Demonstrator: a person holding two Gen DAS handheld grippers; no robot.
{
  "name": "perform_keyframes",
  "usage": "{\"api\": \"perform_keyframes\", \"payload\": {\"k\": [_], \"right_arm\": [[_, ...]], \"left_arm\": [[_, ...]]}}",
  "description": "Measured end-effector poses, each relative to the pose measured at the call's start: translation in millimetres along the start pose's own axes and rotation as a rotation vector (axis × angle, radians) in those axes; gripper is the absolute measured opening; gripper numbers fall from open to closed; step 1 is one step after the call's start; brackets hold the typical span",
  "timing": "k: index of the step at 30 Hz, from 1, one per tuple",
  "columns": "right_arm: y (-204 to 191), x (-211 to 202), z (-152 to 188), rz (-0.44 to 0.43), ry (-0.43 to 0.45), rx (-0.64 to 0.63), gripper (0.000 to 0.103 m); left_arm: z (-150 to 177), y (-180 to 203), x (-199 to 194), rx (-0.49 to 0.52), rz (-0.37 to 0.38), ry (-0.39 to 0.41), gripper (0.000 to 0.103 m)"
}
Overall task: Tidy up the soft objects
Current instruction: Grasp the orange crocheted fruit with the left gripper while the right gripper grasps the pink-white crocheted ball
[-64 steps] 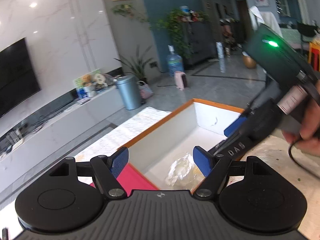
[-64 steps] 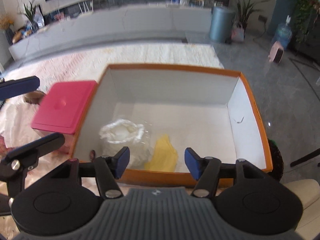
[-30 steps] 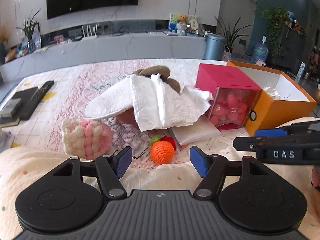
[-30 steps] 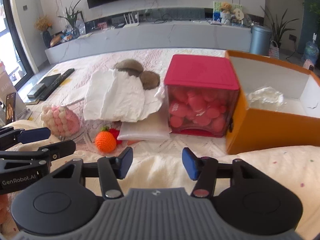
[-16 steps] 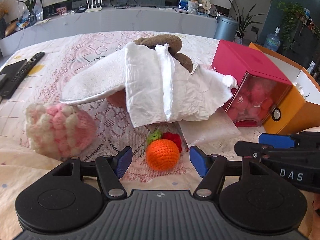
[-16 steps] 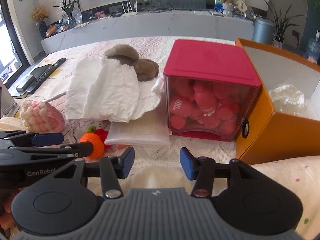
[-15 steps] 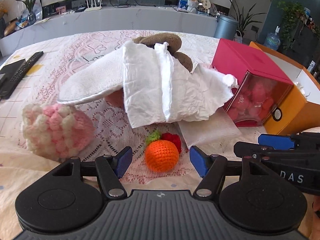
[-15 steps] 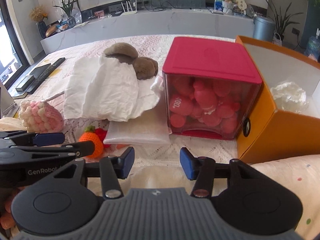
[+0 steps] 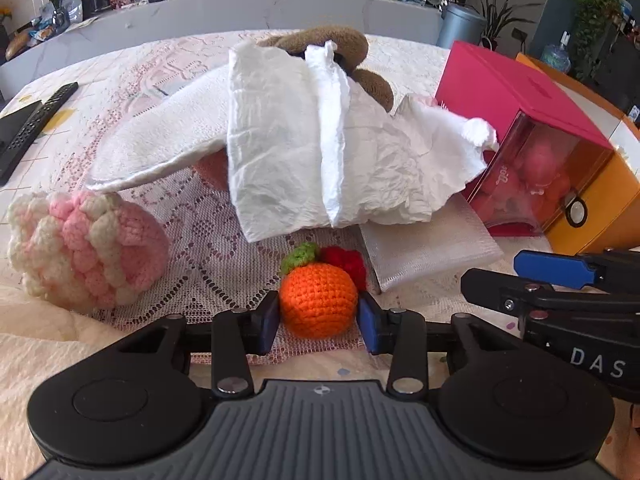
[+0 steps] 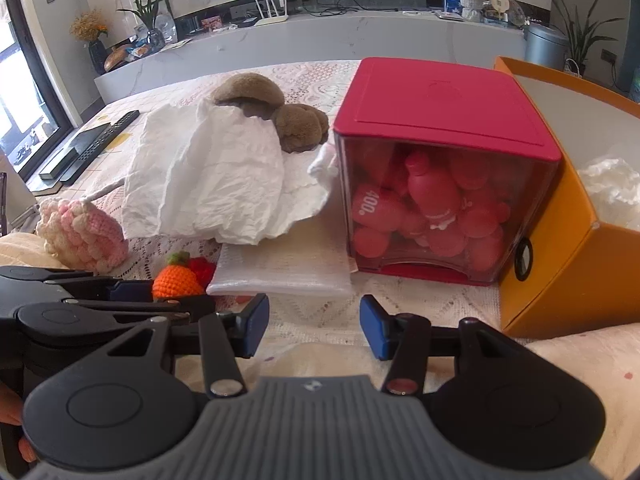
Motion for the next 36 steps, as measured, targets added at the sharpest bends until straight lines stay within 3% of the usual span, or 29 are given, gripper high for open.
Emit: {"api": "perform_keyframes", "payload": {"k": [7,13,21,25,29,36], "right_arm": [[-14,-10,-4,-0.034,0.028,-0.029,0.051],[-57,-11,-13,-0.097,0.039,-0.137,0.051],[-125,9,-25,-0.162,0.036,-0.370,0.049],[-153,21,-36,-0.196,0.028,-0.480,0.049],[-173,36,-46,-0.206,0.022,-0.577,0.049],[-189,60,-62,-0.248,-0.005,-0.626,0.067]], "left_arm": [[8,-14,-42,-0.058,-0.033,0.098,0.046],[10,-53,-82,-0.159,-0.088,0.143,0.046],[-6,-100,-118,-0.195,-0.250,0.217,0.046],[-14,-129,-115,-0.214,-0.327,0.185,0.046],[-20,-145,-98,-0.243,-0.310,0.119,0.046],[-22,-150,-76,-0.252,-0.290,0.066,0.046]]}}
Point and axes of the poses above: each gripper's, at about its wrist camera, not at the fingertips, and x roughly the way its jaws point, y to its right, z to its underside, the point moved 9 cm from there along x, roughly the way its jaws point, and after that the axes turned 14 degrees about -y, right-handed, at the moved point
